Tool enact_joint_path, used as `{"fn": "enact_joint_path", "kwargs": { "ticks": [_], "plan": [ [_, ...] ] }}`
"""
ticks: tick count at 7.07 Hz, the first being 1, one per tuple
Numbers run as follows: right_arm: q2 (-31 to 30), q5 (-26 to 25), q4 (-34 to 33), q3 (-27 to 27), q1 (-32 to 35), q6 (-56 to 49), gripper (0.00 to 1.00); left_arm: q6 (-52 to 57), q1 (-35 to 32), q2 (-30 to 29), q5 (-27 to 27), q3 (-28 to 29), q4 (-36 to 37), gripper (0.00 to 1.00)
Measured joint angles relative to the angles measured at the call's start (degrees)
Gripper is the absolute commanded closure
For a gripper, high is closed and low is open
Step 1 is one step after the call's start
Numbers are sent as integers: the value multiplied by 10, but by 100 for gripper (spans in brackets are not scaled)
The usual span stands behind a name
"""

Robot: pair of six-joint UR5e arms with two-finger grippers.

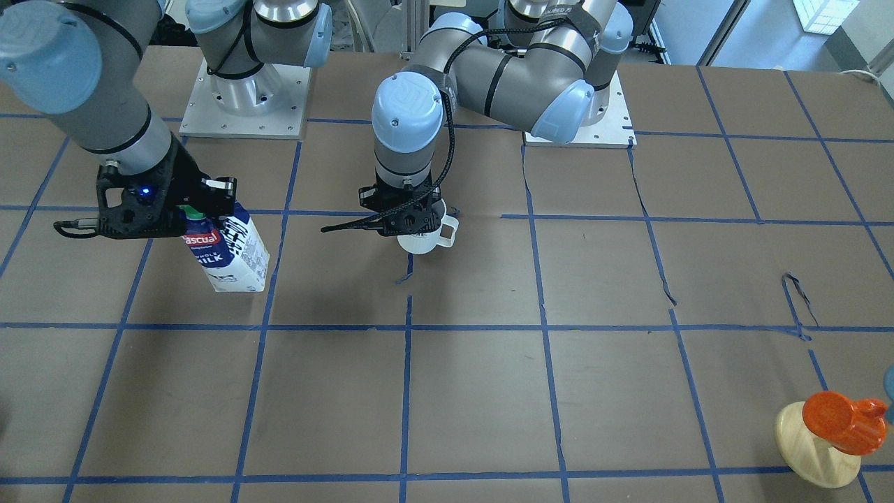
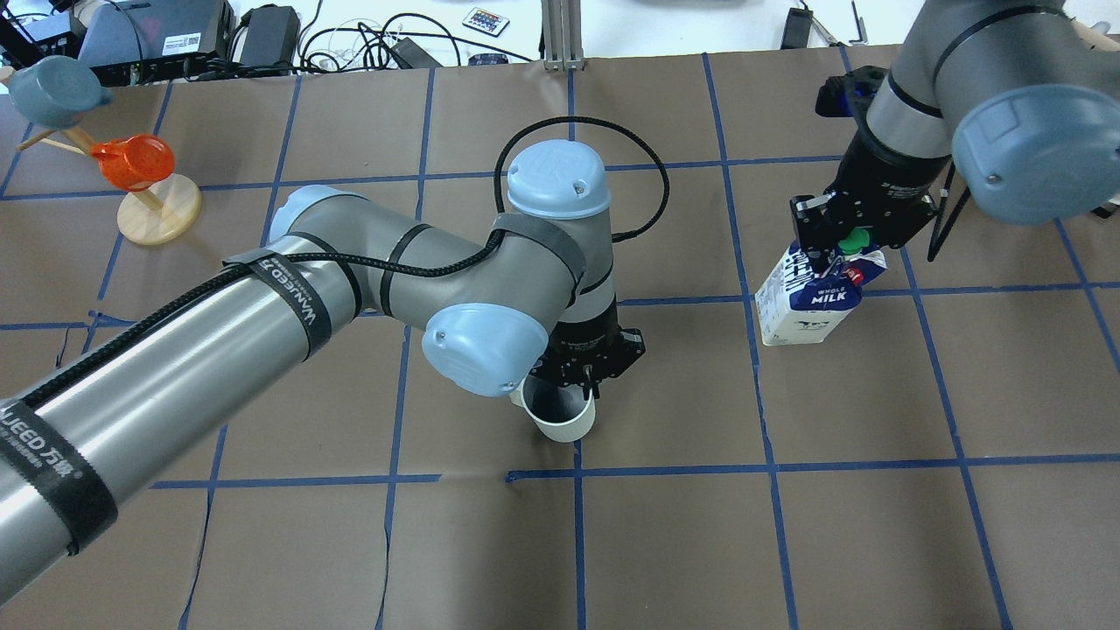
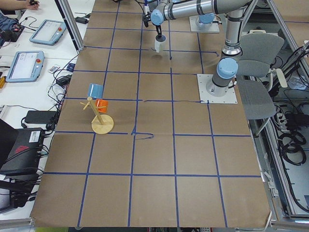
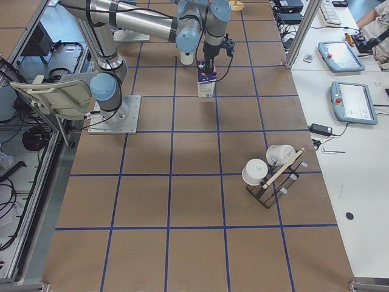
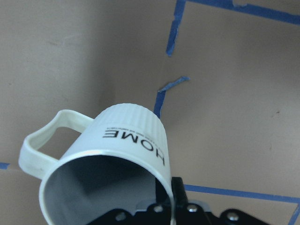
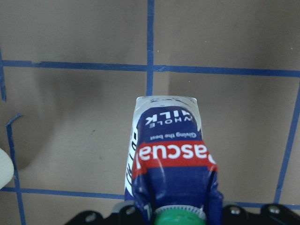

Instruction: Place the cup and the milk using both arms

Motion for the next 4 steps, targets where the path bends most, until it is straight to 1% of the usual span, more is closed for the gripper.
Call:
{"fn": "enact_joint_path", "kwargs": {
  "ticks": [1,3,4],
  "plan": [
    [1,4,-1,0,11,7,85,0,-3,-7,-2,-1,6,0],
    [1,20,-1,0,18,11,86,1,-4,-3,2,-1,5,0],
    [1,24,-1,1,21,12,87,6,0,10,3,2,0,0]
  ]
}}
